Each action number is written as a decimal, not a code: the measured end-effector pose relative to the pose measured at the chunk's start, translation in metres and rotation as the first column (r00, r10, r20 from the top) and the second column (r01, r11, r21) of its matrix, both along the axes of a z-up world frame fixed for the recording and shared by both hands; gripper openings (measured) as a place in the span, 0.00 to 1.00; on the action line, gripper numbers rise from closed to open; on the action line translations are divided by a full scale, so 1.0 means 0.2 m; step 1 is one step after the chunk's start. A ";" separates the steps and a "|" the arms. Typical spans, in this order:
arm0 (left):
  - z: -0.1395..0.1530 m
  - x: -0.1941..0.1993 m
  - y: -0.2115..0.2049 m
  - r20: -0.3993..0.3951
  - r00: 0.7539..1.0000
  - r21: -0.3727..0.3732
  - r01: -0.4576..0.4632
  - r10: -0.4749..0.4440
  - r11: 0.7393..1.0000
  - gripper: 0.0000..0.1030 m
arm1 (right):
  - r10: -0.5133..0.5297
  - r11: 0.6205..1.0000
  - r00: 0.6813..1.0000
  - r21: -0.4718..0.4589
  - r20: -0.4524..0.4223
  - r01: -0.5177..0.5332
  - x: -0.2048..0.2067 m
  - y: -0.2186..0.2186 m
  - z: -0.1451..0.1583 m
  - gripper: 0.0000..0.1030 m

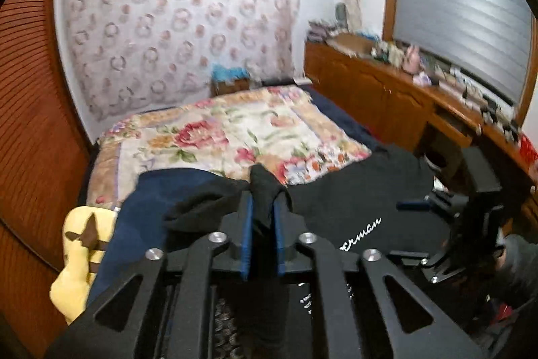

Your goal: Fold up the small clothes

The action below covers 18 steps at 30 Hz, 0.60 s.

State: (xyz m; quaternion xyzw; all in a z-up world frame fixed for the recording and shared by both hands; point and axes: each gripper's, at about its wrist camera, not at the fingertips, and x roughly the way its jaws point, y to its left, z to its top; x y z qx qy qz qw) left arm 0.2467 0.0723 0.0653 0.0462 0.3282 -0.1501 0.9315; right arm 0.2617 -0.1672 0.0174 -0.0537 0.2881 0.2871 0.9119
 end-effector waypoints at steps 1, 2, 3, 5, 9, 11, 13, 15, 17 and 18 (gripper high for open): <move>-0.03 0.02 -0.01 -0.013 1.000 -0.003 0.006 -0.006 1.000 0.35 | -0.004 1.000 1.000 -0.001 -0.001 0.004 0.00 0.00 -0.01 0.94; -0.05 0.02 0.00 -0.016 1.000 -0.010 0.005 -0.005 1.000 0.40 | -0.008 1.000 1.000 -0.004 -0.003 0.007 -0.01 0.00 -0.02 0.94; -0.07 0.00 0.00 -0.017 1.000 -0.018 0.002 -0.002 1.000 0.44 | -0.010 1.000 1.000 -0.007 -0.005 0.010 -0.01 0.00 -0.02 0.94; -0.10 -0.01 0.04 -0.032 0.999 -0.030 -0.015 0.014 0.999 0.54 | -0.013 1.000 1.000 -0.014 -0.011 0.013 -0.01 0.01 -0.03 0.94; -0.16 -0.09 0.09 -0.031 0.998 -0.049 -0.062 0.060 0.997 0.79 | -0.007 1.000 1.000 -0.019 -0.030 0.006 0.01 0.05 -0.05 0.90; -0.20 -0.12 0.13 -0.037 0.996 -0.062 -0.087 0.085 0.994 0.79 | 0.009 1.000 0.999 -0.019 -0.039 -0.010 0.04 0.08 -0.05 0.86; -0.24 -0.15 0.18 -0.037 0.990 -0.064 -0.135 0.133 0.989 0.79 | 0.033 0.999 0.998 -0.020 -0.048 -0.034 0.06 0.12 -0.07 0.77; -0.27 -0.18 0.22 -0.034 0.984 -0.062 -0.177 0.175 0.982 0.79 | 0.065 0.998 0.996 -0.017 -0.060 -0.066 0.10 0.19 -0.08 0.71; -0.31 -0.21 0.26 -0.036 0.978 -0.074 -0.208 0.206 0.975 0.79 | 0.101 0.995 0.992 -0.008 -0.071 -0.102 0.15 0.24 -0.09 0.67; -0.32 -0.22 0.29 -0.036 0.974 -0.088 -0.226 0.224 0.970 0.79 | 0.126 0.992 0.989 -0.007 -0.074 -0.126 0.17 0.28 -0.09 0.65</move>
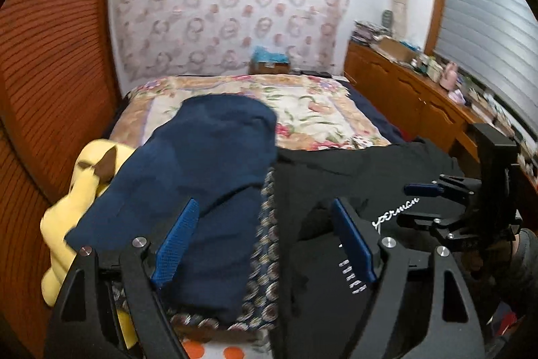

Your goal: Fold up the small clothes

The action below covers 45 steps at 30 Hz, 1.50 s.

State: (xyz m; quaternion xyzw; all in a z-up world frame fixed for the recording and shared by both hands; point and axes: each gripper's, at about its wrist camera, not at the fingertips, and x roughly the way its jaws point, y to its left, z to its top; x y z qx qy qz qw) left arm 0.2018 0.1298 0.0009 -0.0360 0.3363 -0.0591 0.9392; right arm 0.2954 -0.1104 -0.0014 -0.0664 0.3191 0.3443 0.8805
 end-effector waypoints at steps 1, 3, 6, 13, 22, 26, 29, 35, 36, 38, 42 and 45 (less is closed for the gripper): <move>-0.01 -0.01 0.02 0.000 1.000 -0.012 -0.014 0.014 1.000 0.79 | 0.016 1.000 1.000 -0.002 -0.003 -0.016 0.02 0.03 0.00 0.62; -0.04 -0.04 0.06 0.000 0.999 -0.030 -0.035 0.035 0.999 0.79 | 0.060 0.998 0.998 -0.005 -0.016 -0.060 0.07 0.12 -0.02 0.58; -0.06 -0.07 0.09 0.003 0.998 -0.027 -0.056 0.056 0.998 0.79 | 0.137 0.990 0.990 -0.017 -0.033 -0.138 0.14 0.25 -0.04 0.56; -0.08 -0.12 0.10 0.018 0.997 -0.024 -0.069 0.069 0.997 0.79 | 0.195 0.970 0.976 -0.126 -0.096 -0.206 0.34 0.49 -0.17 0.41; -0.11 -0.15 0.10 0.016 0.997 -0.032 -0.071 0.072 0.997 0.79 | 0.254 0.965 0.965 -0.047 -0.059 -0.257 0.26 0.34 -0.11 0.03; -0.12 -0.17 0.07 0.023 0.998 -0.030 -0.057 0.058 0.998 0.79 | 0.260 0.965 0.965 0.012 -0.036 -0.260 0.12 0.12 -0.08 0.03; -0.13 -0.17 0.04 0.021 0.999 -0.034 -0.041 0.042 0.999 0.79 | 0.242 0.970 0.969 -0.026 -0.050 -0.243 0.05 0.05 -0.15 0.03; -0.16 -0.18 -0.03 0.013 1.000 -0.038 -0.023 0.023 0.999 0.79 | 0.156 0.981 0.986 -0.109 -0.062 -0.162 0.01 -0.05 -0.26 0.14; -0.16 -0.18 -0.04 0.012 1.000 -0.037 -0.020 0.020 0.999 0.79 | 0.136 0.983 0.989 -0.115 -0.060 -0.143 0.02 -0.06 -0.26 0.29; -0.17 -0.18 -0.08 0.010 1.000 -0.031 -0.008 0.008 0.999 0.79 | 0.112 0.988 0.992 -0.096 -0.056 -0.117 0.03 -0.08 -0.25 0.42; -0.19 -0.18 -0.16 0.004 1.000 -0.011 0.015 -0.015 1.000 0.79 | 0.074 0.995 0.997 -0.058 -0.030 -0.075 0.08 -0.09 -0.22 0.43; -0.22 -0.18 -0.23 -0.005 0.999 0.006 0.036 -0.036 0.999 0.79 | 0.058 0.997 0.998 -0.052 -0.035 -0.059 0.15 -0.07 -0.26 0.42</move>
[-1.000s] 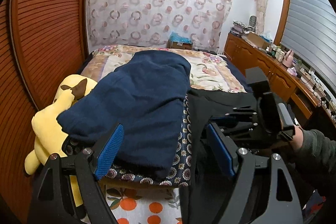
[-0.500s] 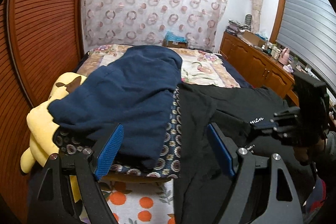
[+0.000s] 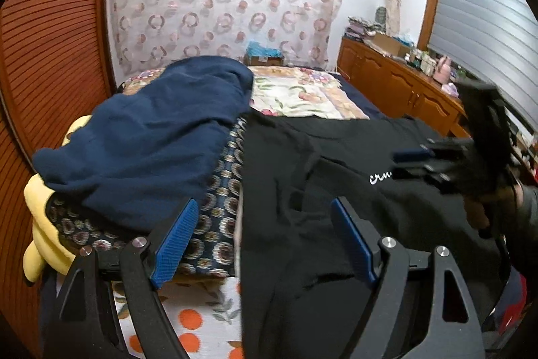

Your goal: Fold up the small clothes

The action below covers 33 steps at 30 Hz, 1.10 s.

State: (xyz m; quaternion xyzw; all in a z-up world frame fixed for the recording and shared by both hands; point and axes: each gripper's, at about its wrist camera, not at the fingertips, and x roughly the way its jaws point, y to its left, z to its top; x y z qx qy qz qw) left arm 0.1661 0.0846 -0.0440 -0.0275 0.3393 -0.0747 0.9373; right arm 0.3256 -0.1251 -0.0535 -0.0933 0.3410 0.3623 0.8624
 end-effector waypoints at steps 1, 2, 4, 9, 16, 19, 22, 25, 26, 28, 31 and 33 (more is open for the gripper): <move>-0.01 0.01 -0.02 -0.002 1.000 0.004 0.005 -0.005 1.000 0.79 | -0.004 1.000 1.000 -0.007 -0.007 0.004 0.05 0.02 -0.03 0.42; -0.02 0.01 -0.04 -0.005 1.000 0.008 0.010 -0.010 1.000 0.79 | -0.009 1.000 1.000 -0.017 -0.016 0.008 0.09 0.05 -0.06 0.42; -0.05 0.02 -0.08 -0.011 1.000 0.015 0.025 -0.025 1.000 0.79 | -0.008 0.999 1.000 -0.047 -0.030 0.007 0.17 0.12 -0.13 0.35; -0.11 0.04 -0.14 -0.039 0.998 0.037 0.041 -0.040 0.998 0.79 | 0.025 0.996 0.999 -0.083 -0.048 -0.028 0.23 0.22 -0.18 0.12; -0.14 0.04 -0.19 -0.045 0.998 0.062 0.051 -0.048 0.997 0.79 | -0.032 0.999 0.999 -0.029 0.033 0.033 0.17 0.08 -0.03 0.02; -0.13 0.06 -0.19 -0.042 0.998 0.059 0.048 -0.045 0.997 0.79 | -0.144 0.987 0.989 -0.063 0.039 0.146 0.21 -0.01 -0.03 0.02; -0.12 0.10 -0.19 -0.037 0.999 0.063 0.041 -0.039 0.997 0.79 | -0.157 0.982 0.987 -0.107 0.018 0.158 0.22 -0.03 -0.08 0.02; -0.11 0.13 -0.20 -0.023 0.999 0.066 0.037 -0.035 0.997 0.79 | -0.184 0.971 0.982 -0.149 0.045 0.188 0.20 -0.02 -0.11 0.10; -0.11 0.14 -0.21 -0.024 0.999 0.070 0.039 -0.037 0.997 0.79 | -0.193 0.969 0.980 -0.151 0.049 0.198 0.21 -0.02 -0.10 0.15; -0.11 0.17 -0.23 -0.026 0.999 0.072 0.041 -0.039 0.997 0.79 | -0.207 0.968 0.977 -0.138 0.051 0.212 0.19 -0.05 -0.12 0.43; -0.11 0.21 -0.25 -0.038 0.998 0.070 0.048 -0.045 0.996 0.79 | -0.222 0.968 0.974 -0.109 0.035 0.224 0.15 -0.13 -0.11 0.49; -0.12 0.23 -0.27 -0.041 0.998 0.072 0.053 -0.050 0.996 0.79 | -0.241 0.963 0.970 -0.113 0.039 0.244 0.11 -0.18 -0.10 0.49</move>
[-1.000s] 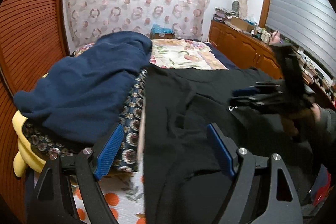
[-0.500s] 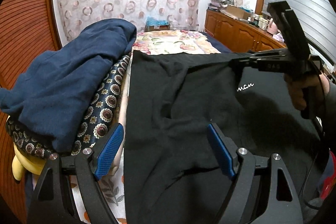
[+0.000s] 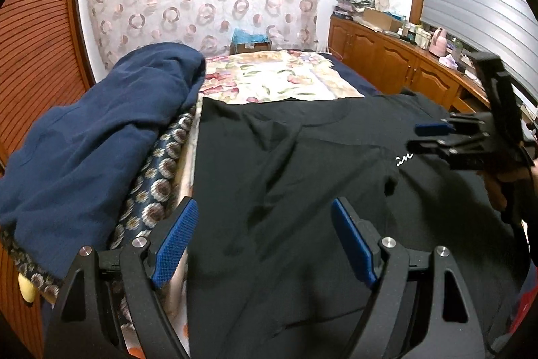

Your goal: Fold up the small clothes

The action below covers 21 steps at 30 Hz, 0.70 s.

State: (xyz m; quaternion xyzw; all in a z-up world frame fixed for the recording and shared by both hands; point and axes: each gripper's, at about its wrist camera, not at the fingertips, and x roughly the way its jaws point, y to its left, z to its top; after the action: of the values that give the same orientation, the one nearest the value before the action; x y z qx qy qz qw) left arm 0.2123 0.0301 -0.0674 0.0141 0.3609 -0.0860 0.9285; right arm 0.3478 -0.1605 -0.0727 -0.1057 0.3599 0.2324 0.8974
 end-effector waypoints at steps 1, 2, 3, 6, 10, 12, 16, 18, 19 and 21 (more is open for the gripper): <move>0.00 0.01 -0.02 -0.001 1.000 0.001 0.002 -0.002 1.000 0.79 | -0.011 1.000 1.000 0.000 0.005 0.011 -0.02 -0.04 -0.01 0.50; -0.01 0.02 -0.04 -0.004 1.000 0.002 0.009 -0.009 1.000 0.79 | -0.023 1.000 1.000 0.001 0.007 0.023 -0.04 -0.07 -0.02 0.50; -0.01 0.04 -0.05 -0.009 1.000 0.002 0.014 -0.014 1.000 0.79 | -0.035 0.999 0.999 0.003 0.009 0.035 -0.07 -0.10 -0.01 0.51; -0.04 0.08 -0.10 -0.034 0.999 0.008 0.032 -0.032 0.999 0.79 | -0.079 0.997 0.997 0.017 0.010 0.078 -0.14 -0.21 -0.01 0.52; -0.11 0.12 -0.15 -0.083 0.995 0.030 0.049 -0.047 0.998 0.79 | -0.162 0.986 0.987 0.051 0.021 0.161 -0.22 -0.38 0.01 0.54; -0.14 0.13 -0.17 -0.104 0.993 0.036 0.054 -0.050 0.998 0.79 | -0.228 0.972 0.973 0.068 0.024 0.226 -0.26 -0.50 0.03 0.54; -0.17 0.14 -0.18 -0.130 0.990 0.040 0.060 -0.055 0.997 0.79 | -0.339 0.940 0.940 0.055 0.024 0.337 -0.30 -0.72 0.04 0.54; -0.18 0.14 -0.19 -0.137 0.989 0.042 0.061 -0.055 0.997 0.79 | -0.385 0.922 0.923 0.058 0.018 0.383 -0.31 -0.81 0.04 0.54; -0.18 0.14 -0.20 -0.141 0.988 0.044 0.062 -0.055 0.997 0.79 | -0.403 0.914 0.915 0.064 0.012 0.401 -0.31 -0.85 0.03 0.54; -0.20 0.15 -0.21 -0.147 0.988 0.053 0.064 -0.055 0.997 0.79 | -0.435 0.897 0.900 0.082 -0.004 0.434 -0.29 -0.92 0.03 0.54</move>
State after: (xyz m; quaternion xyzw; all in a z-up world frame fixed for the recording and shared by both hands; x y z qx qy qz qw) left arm 0.2419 -0.0118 -0.1074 0.0452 0.4294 -0.1041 0.8959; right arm 0.2893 -0.3444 -0.0676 0.0121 0.3584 0.0399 0.9326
